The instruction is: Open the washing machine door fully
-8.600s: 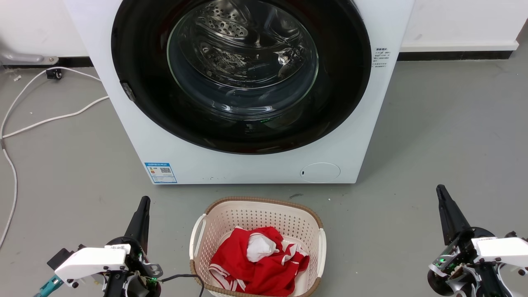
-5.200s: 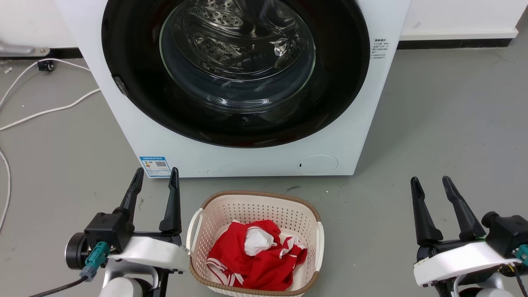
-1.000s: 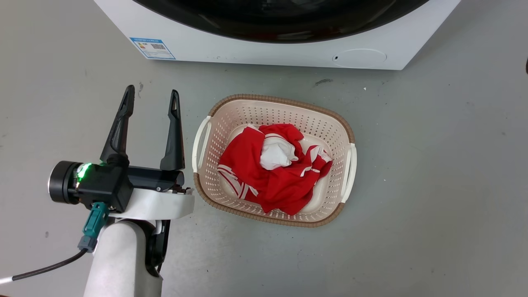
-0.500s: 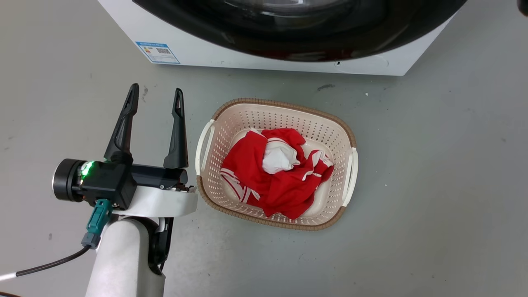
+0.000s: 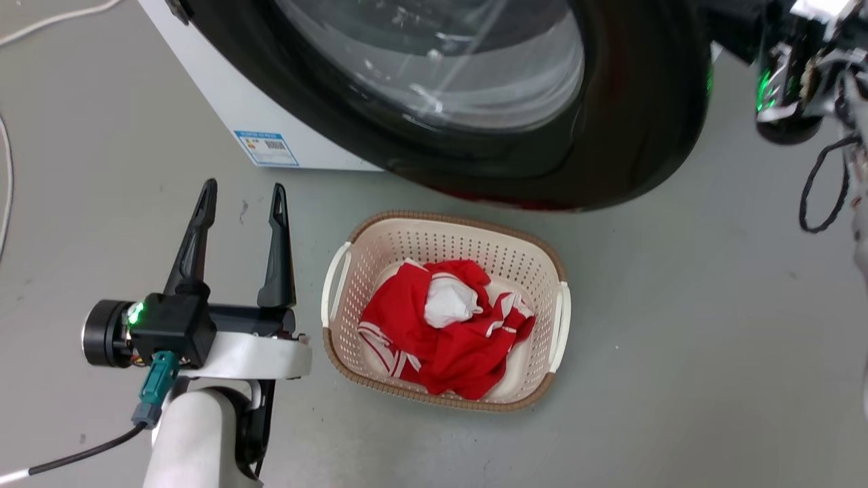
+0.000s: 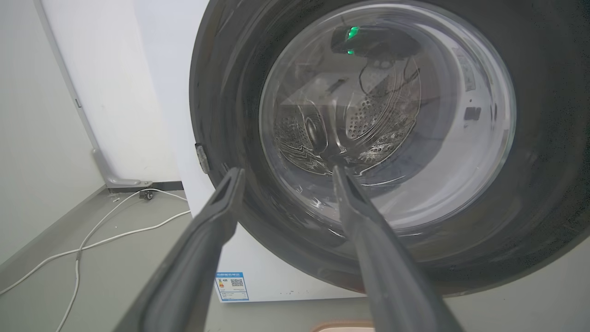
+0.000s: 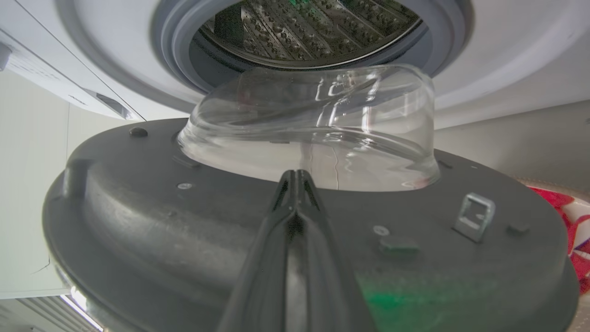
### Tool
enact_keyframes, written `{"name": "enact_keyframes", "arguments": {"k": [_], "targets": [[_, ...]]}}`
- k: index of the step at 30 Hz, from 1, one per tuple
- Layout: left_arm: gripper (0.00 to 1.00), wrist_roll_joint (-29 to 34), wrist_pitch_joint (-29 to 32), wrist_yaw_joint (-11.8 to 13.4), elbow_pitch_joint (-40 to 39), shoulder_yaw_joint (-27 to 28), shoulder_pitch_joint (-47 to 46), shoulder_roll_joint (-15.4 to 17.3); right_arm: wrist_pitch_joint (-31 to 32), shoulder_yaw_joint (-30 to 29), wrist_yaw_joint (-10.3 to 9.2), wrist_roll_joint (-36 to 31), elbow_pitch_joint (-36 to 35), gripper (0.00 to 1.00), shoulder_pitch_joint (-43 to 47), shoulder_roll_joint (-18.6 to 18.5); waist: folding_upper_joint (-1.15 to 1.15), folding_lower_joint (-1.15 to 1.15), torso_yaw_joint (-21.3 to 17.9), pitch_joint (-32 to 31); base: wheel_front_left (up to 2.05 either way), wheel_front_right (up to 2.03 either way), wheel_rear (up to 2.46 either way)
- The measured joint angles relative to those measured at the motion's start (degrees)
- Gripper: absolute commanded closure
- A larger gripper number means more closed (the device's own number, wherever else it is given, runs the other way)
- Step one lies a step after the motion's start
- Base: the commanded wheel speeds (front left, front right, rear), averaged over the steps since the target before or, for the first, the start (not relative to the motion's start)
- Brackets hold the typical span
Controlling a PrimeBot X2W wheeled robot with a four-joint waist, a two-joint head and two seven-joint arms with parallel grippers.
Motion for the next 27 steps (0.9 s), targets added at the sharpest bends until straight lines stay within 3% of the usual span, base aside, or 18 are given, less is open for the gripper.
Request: {"name": "enact_keyframes", "arguments": {"k": [13, 21, 27], "targets": [[0.0, 0.5, 0.0, -0.4, 1.3, 0.4, 6.1, 0.2, 8.8, 3.1, 0.0, 1.7, -8.9, 1.0, 13.4, 6.3, 0.0, 0.0, -1.1, -7.6, 0.0, 0.0, 0.0], [0.0, 1.0, 0.0, -0.6, 2.1, -0.6, 8.1, 0.3, 11.1, 6.8, 0.0, 5.5, -15.9, 1.0, 20.1, 8.6, 0.0, -0.01, -1.3, -10.4, 0.0, 0.0, 0.0], [0.0, 1.0, 0.0, -0.9, 2.8, -1.6, 8.3, 0.3, 9.5, 17.3, 0.0, 15.2, -21.8, 1.0, 25.1, 8.6, 0.0, -0.01, -0.9, -11.7, 0.0, 0.0, 0.0]]}}
